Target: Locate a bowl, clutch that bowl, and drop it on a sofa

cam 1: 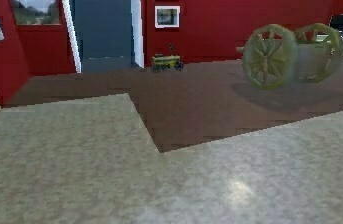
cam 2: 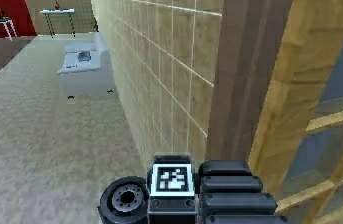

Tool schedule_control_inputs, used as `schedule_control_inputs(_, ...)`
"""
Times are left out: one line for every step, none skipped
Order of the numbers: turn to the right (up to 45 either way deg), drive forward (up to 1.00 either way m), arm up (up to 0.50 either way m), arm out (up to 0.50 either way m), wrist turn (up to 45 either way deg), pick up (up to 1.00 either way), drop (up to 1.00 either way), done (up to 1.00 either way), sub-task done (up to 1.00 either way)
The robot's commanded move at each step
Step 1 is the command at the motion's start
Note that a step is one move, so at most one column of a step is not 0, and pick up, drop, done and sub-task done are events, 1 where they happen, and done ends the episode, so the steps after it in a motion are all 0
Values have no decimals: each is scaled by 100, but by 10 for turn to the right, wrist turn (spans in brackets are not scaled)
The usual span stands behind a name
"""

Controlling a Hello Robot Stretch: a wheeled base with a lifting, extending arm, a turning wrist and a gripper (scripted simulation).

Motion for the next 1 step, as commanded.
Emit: schedule_control_inputs(0, 45, 0, 0, 0, 0, 0, 0, 0)
